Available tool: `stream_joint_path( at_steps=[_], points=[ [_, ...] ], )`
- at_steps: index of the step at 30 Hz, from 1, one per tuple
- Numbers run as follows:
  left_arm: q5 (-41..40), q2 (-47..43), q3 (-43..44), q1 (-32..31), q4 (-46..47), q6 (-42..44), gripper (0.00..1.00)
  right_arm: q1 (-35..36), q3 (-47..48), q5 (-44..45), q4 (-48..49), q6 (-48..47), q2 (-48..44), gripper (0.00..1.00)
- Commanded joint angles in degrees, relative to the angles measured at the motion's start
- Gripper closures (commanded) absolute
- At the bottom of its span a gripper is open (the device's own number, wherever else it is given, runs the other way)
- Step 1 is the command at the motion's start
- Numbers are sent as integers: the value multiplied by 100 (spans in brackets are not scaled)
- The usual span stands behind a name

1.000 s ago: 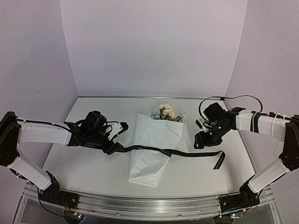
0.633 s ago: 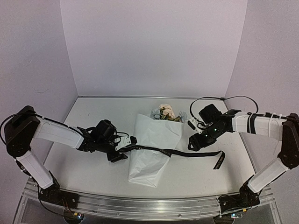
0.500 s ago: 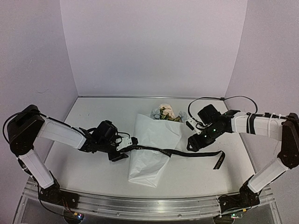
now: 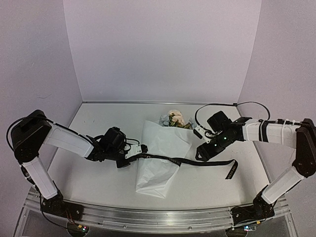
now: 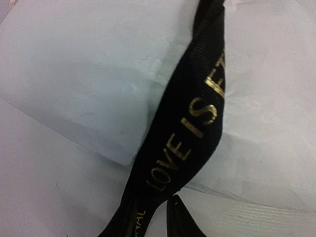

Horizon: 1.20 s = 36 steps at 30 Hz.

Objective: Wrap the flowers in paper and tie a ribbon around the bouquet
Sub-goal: Tie the ribbon around the folded bouquet.

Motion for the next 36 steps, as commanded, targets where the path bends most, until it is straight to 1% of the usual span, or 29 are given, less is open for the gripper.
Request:
stream_joint_path(
  at_steps=[1,4,8,12,15,17,20,21,22,24,27,36],
  points=[
    [-181,-81,73,-16,251,-78,86,89,-86,-219,190,-326,116,32],
    [-230,-200,47,-17,243,-163,93,92,-110,-276,202,-478,165,31],
    [-237,-440,53,-21,139,-350,100,99,-159,-434,257,-610,267,31],
    [-234,-640,51,-21,93,-529,100,158,-197,-455,497,-648,441,31],
    [-237,-710,54,-22,73,-623,100,247,-229,-236,818,-733,645,30],
    [-394,-745,48,-24,57,-682,100,290,-247,-69,1042,-772,782,30],
    [-316,-804,24,-22,-19,-735,100,357,-290,171,1307,-786,918,30],
    [-309,-794,8,-21,-59,-734,95,371,-326,243,1435,-776,933,30],
    [-308,-754,-21,-21,-77,-711,86,386,-372,326,1513,-761,937,30],
    [-307,-664,-96,-39,-34,-602,73,391,-434,425,1615,-710,917,30],
    [-309,-439,-185,-51,123,-382,58,392,-504,470,1651,-658,845,30],
    [-218,234,85,-43,387,263,50,391,-758,558,1740,-521,570,31]
  ],
)
